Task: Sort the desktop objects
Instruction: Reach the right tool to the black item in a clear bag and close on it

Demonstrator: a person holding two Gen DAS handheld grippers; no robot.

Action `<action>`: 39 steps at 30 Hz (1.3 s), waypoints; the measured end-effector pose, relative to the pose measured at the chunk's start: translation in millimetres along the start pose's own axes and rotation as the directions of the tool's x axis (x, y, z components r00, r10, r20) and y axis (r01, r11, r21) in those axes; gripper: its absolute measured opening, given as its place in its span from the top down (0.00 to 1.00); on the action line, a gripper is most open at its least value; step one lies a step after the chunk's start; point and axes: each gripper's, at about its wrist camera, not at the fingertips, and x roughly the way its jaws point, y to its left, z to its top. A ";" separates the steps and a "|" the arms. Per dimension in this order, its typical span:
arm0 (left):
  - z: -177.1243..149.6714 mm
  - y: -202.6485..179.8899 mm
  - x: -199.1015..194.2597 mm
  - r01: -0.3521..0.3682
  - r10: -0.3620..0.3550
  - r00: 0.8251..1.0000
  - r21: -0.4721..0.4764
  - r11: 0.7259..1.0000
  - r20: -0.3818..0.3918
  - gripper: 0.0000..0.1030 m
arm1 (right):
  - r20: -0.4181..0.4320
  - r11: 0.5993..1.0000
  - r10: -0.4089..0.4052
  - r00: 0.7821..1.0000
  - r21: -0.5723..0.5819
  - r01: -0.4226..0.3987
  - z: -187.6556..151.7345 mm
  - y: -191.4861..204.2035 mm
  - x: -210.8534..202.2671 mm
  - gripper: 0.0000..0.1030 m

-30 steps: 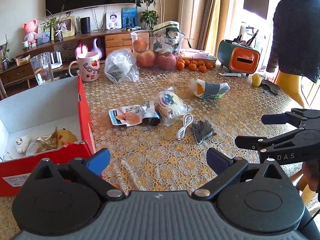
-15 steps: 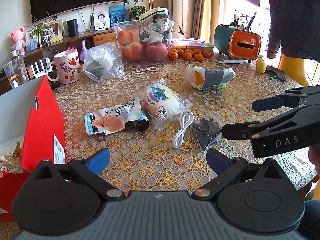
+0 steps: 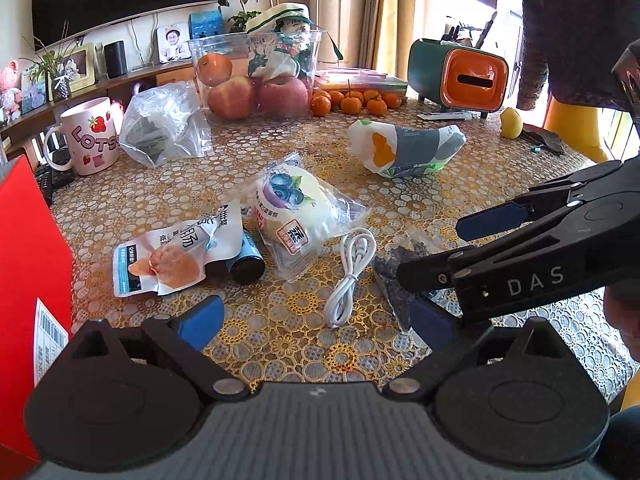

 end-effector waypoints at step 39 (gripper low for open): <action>6.4 -9.4 0.8 0.028 -0.028 0.999 0.020 0.999 -0.019 0.87 | 0.009 0.994 -0.013 1.000 0.109 0.012 -14.1 -15.0 -20.8 0.71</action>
